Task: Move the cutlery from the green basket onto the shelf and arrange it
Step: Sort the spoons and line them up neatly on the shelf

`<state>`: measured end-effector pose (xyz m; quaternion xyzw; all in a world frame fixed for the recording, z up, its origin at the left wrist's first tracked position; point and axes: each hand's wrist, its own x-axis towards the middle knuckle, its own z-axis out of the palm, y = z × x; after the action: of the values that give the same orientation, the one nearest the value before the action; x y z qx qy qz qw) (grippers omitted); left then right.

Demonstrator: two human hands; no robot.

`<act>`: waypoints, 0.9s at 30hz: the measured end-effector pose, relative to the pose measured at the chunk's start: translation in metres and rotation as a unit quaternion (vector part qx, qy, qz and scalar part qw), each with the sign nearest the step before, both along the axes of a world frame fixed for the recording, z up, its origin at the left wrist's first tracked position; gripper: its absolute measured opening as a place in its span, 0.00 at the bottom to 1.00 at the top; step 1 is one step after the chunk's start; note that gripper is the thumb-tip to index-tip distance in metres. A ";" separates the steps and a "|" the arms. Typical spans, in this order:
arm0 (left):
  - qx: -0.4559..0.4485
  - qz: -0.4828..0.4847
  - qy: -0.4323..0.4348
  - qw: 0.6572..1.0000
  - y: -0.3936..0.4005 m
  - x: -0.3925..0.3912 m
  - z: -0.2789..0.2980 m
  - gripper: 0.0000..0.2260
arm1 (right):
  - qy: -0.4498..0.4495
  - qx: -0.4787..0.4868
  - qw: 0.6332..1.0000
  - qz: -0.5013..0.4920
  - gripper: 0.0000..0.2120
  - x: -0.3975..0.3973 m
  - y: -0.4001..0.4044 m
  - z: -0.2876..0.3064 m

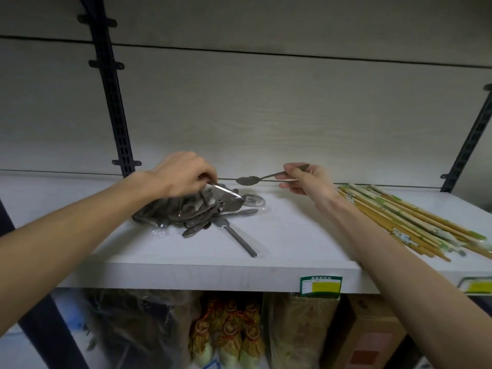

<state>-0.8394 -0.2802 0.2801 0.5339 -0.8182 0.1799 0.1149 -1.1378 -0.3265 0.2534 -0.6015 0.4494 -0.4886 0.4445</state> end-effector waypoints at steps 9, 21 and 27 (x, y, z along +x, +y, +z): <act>-0.112 -0.129 0.071 0.983 -0.005 -0.040 0.016 0.07 | -0.039 0.029 0.998 -0.037 0.08 -0.015 -0.002 0.002; 0.077 -0.137 0.307 0.939 -0.023 -0.105 -0.027 0.10 | 0.106 0.052 0.992 0.039 0.09 -0.015 0.005 0.000; 0.103 -0.116 0.337 0.929 -0.027 -0.110 -0.033 0.10 | 0.150 0.078 0.984 0.054 0.06 -0.012 0.003 -0.007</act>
<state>-0.9496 -0.3071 0.2466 0.4736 -0.8016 -0.1102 0.3478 -1.1494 -0.3232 0.2461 -0.6549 0.5144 -0.3315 0.4434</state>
